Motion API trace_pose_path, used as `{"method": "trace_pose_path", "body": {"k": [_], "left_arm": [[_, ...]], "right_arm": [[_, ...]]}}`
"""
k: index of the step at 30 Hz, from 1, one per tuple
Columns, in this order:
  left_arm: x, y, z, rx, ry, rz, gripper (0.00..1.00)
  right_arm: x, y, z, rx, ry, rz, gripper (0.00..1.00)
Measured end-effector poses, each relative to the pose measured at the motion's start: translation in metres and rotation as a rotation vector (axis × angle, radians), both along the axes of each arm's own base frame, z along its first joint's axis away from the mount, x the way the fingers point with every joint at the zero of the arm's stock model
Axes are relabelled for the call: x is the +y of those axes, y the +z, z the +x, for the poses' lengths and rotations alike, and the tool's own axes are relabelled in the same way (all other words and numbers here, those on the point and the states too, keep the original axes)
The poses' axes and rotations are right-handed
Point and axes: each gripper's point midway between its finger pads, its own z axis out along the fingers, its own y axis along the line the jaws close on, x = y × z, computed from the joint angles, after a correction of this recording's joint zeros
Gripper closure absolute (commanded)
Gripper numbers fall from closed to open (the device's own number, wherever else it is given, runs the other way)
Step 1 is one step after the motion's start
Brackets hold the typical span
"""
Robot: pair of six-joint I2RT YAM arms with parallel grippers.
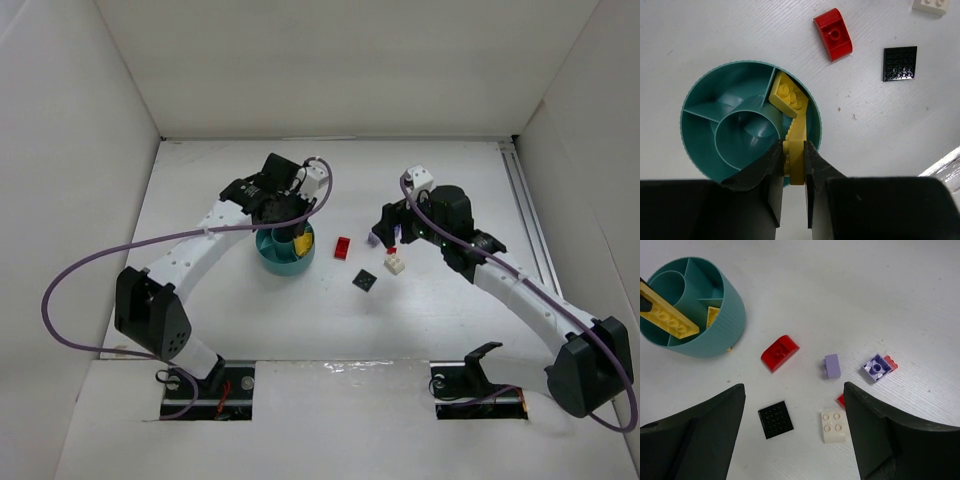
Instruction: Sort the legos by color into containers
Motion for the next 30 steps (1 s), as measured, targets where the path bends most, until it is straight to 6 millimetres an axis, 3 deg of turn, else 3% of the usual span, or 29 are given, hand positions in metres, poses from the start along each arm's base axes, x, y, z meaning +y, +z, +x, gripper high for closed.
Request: {"method": "trace_pose_path", "body": {"k": [6, 11, 17, 20, 27, 30], "left_arm": [[-0.003, -0.007, 0.0, 0.015, -0.009, 0.013, 0.75], [-0.003, -0.008, 0.001, 0.009, -0.008, 0.017, 0.43], [-0.002, -0.003, 0.01, -0.028, 0.007, 0.012, 0.36], [-0.001, 0.017, 0.019, -0.096, 0.022, -0.037, 0.3], [-0.002, 0.108, 0.037, -0.332, 0.058, -0.189, 0.28], [-0.004, 0.124, 0.043, -0.379, 0.068, -0.216, 0.26]], "right_arm": [[-0.01, -0.005, 0.002, 0.02, -0.03, -0.011, 0.16], [-0.021, -0.011, 0.003, 0.051, -0.056, -0.023, 0.16], [-0.034, -0.029, -0.003, 0.111, -0.06, -0.066, 0.19], [-0.042, -0.05, -0.013, 0.156, -0.052, -0.11, 0.19], [-0.056, -0.103, -0.045, 0.292, -0.022, -0.23, 0.15], [-0.057, -0.116, -0.044, 0.316, -0.024, -0.265, 0.15]]}}
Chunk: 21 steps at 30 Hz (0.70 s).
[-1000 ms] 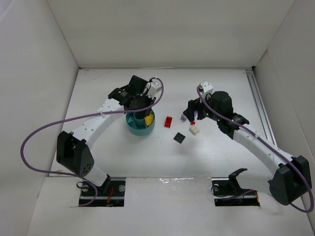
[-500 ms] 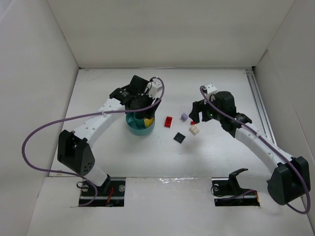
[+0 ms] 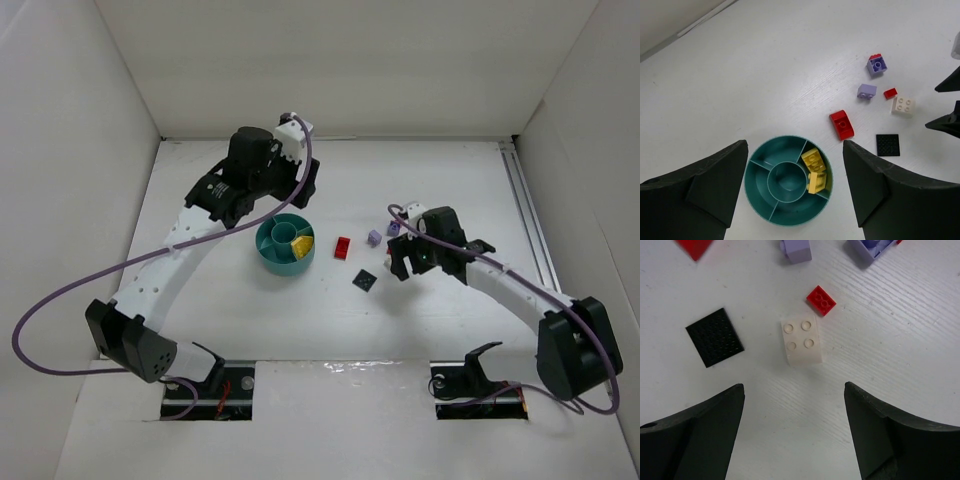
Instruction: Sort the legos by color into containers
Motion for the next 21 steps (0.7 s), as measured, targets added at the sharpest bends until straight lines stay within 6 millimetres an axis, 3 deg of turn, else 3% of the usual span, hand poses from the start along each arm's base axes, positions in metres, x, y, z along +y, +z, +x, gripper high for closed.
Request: {"method": "trace_pose_path", "body": {"k": [6, 10, 16, 21], "left_arm": [[0.003, -0.002, 0.003, 0.004, 0.029, 0.004, 0.24], [0.004, -0.002, 0.005, 0.004, 0.044, 0.003, 0.24], [0.007, -0.002, 0.007, -0.002, 0.064, 0.008, 0.22], [0.009, -0.008, 0.008, 0.003, 0.077, 0.018, 0.22]], "right_arm": [[-0.004, -0.038, 0.002, 0.104, -0.002, -0.078, 0.15], [-0.004, -0.052, 0.008, 0.141, 0.003, -0.111, 0.16], [0.001, -0.055, 0.021, 0.129, 0.022, -0.123, 0.22], [0.007, -0.05, 0.027, 0.098, 0.053, -0.14, 0.4]]}}
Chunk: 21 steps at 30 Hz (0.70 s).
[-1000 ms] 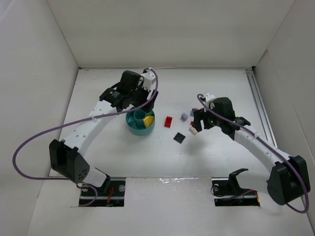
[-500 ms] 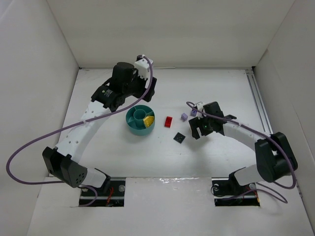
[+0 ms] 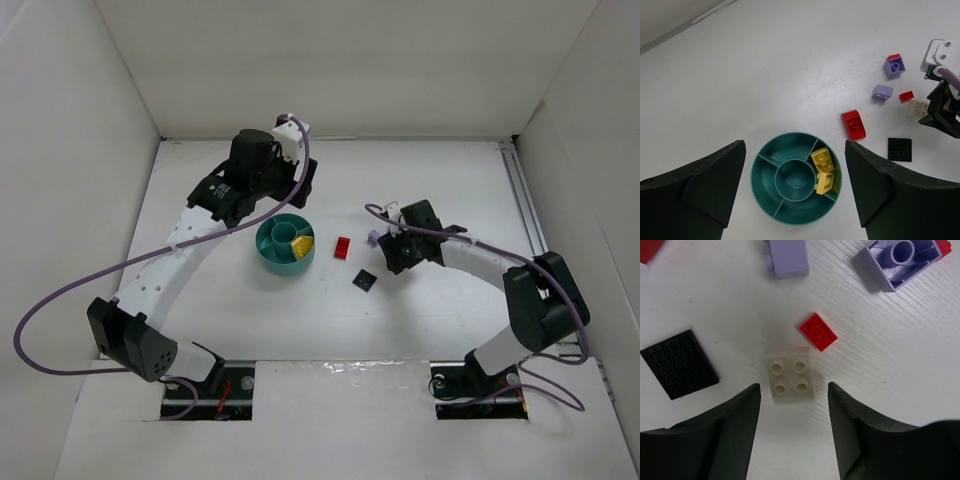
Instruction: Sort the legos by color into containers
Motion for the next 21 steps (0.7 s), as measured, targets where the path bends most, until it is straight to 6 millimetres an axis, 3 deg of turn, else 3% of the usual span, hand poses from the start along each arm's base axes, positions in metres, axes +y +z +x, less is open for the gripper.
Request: {"method": "trace_pose_path", "body": {"k": [3, 12, 17, 21], "left_arm": [[0.001, -0.005, 0.0, 0.008, 0.006, 0.008, 0.22], [0.002, -0.007, 0.0, 0.009, 0.009, 0.013, 0.22], [0.002, -0.009, 0.0, 0.012, 0.01, 0.015, 0.22], [0.004, -0.015, 0.0, 0.024, 0.003, 0.017, 0.22]], "right_arm": [[0.009, 0.001, -0.001, -0.007, 0.034, -0.013, 0.47], [0.018, -0.007, 0.009, 0.043, 0.052, -0.074, 0.5], [0.015, -0.009, 0.007, 0.065, 0.048, -0.098, 0.73], [0.014, -0.001, 0.004, 0.061, 0.048, -0.093, 0.78]]}}
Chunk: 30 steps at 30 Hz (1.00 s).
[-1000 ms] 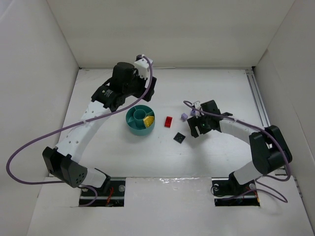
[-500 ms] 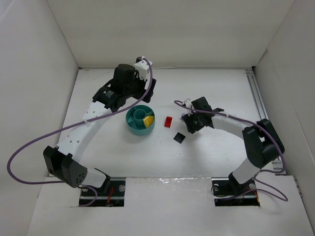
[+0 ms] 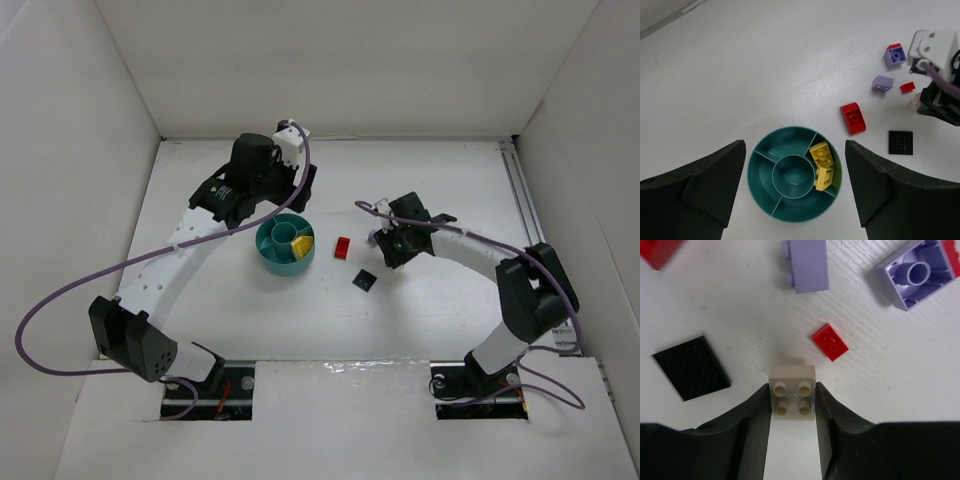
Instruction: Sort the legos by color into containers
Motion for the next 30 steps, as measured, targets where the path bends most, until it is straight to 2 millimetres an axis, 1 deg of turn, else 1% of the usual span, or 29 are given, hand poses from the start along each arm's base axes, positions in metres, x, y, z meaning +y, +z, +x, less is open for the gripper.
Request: {"method": "trace_pose_path", "body": {"k": [2, 5, 6, 7, 9, 10, 12, 14, 16, 17, 20, 22, 23, 25, 27, 29, 30], "left_arm": [[0.001, -0.005, -0.002, 0.017, -0.016, -0.01, 0.22], [0.006, -0.009, -0.007, 0.046, -0.04, -0.051, 0.19], [0.007, -0.01, -0.012, 0.058, -0.051, -0.072, 0.19], [0.01, -0.011, -0.017, 0.065, -0.058, -0.093, 0.19], [0.01, -0.01, -0.027, 0.067, -0.078, -0.134, 0.18], [0.008, -0.007, -0.034, 0.06, -0.096, -0.159, 0.17], [0.002, 0.0, -0.046, 0.033, -0.131, -0.199, 0.17], [-0.005, 0.012, -0.057, -0.006, -0.17, -0.229, 0.17], [-0.015, 0.024, -0.063, -0.051, -0.207, -0.256, 0.17], [-0.02, 0.03, -0.067, -0.071, -0.225, -0.266, 0.17], [-0.032, 0.041, -0.067, -0.129, -0.25, -0.289, 0.17], [-0.035, 0.042, -0.063, -0.148, -0.242, -0.303, 0.17], [-0.036, 0.042, -0.06, -0.151, -0.231, -0.311, 0.18], [-0.04, 0.043, -0.051, -0.167, -0.199, -0.326, 0.18], [-0.045, 0.041, -0.044, -0.179, -0.171, -0.336, 0.18], [-0.051, 0.037, -0.041, -0.186, -0.156, -0.343, 0.18], [-0.053, 0.035, -0.039, -0.188, -0.148, -0.348, 0.18]], "right_arm": [[0.003, 0.017, -0.002, -0.024, 0.001, 0.044, 0.8], [0.016, 0.066, 0.001, -0.087, -0.03, 0.195, 0.83], [0.023, 0.092, 0.007, -0.104, -0.055, 0.286, 0.84], [0.029, 0.113, 0.013, -0.112, -0.083, 0.365, 0.84], [0.041, 0.168, 0.035, -0.146, -0.157, 0.582, 0.85], [0.046, 0.193, 0.043, -0.151, -0.193, 0.686, 0.85], [0.05, 0.23, 0.051, -0.143, -0.261, 0.863, 0.85], [0.059, 0.253, 0.052, -0.082, -0.316, 1.006, 0.85], [0.071, 0.265, 0.056, 0.007, -0.369, 1.122, 0.85], [0.078, 0.267, 0.059, 0.061, -0.398, 1.171, 0.85], [0.092, 0.264, 0.072, 0.195, -0.486, 1.263, 0.85], [0.098, 0.26, 0.081, 0.273, -0.544, 1.306, 0.85], [0.101, 0.258, 0.085, 0.304, -0.571, 1.323, 0.85], [0.103, 0.259, 0.09, 0.364, -0.622, 1.364, 0.87], [0.105, 0.265, 0.094, 0.403, -0.658, 1.406, 0.87], [0.105, 0.278, 0.097, 0.435, -0.684, 1.464, 0.87], [0.105, 0.282, 0.097, 0.441, -0.689, 1.477, 0.87]]}}
